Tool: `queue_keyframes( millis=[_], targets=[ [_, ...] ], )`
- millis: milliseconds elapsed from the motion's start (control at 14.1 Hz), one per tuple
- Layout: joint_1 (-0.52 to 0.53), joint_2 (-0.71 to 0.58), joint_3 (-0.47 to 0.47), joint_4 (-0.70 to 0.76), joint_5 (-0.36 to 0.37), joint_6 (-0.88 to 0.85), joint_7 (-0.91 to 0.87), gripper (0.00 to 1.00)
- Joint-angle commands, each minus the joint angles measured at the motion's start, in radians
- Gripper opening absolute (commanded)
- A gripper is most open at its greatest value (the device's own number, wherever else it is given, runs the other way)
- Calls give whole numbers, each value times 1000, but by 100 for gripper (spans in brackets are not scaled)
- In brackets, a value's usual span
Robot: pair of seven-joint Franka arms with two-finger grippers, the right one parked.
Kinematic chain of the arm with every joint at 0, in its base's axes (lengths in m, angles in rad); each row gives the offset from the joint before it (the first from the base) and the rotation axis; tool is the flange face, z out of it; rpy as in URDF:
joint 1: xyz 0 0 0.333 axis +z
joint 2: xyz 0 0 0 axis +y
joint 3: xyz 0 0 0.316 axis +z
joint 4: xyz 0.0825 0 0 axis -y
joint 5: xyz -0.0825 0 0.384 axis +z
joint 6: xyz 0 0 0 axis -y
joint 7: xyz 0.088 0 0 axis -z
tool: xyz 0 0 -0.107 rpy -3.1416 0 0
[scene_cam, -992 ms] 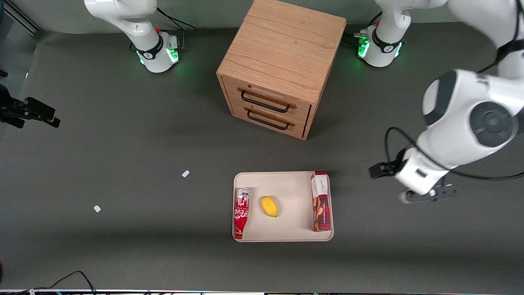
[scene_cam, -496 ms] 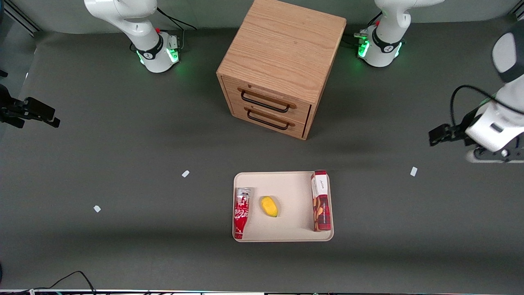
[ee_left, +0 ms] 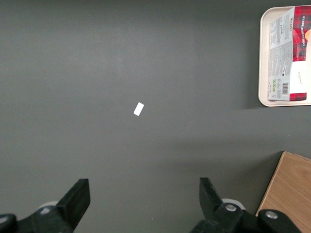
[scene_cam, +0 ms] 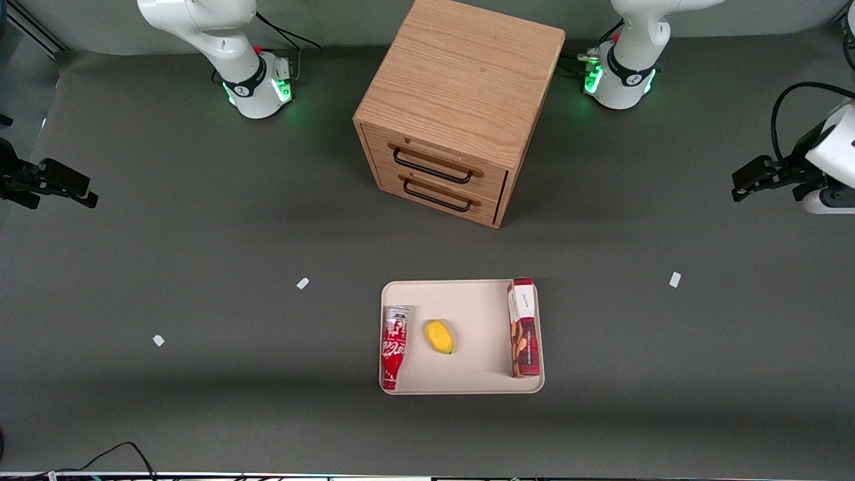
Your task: Place red cookie box on tray
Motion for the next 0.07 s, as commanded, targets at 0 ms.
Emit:
queue_keyframes(
  millis=[0],
  targets=[
    [6, -25, -5, -11, -13, -3, 24, 100]
  ],
)
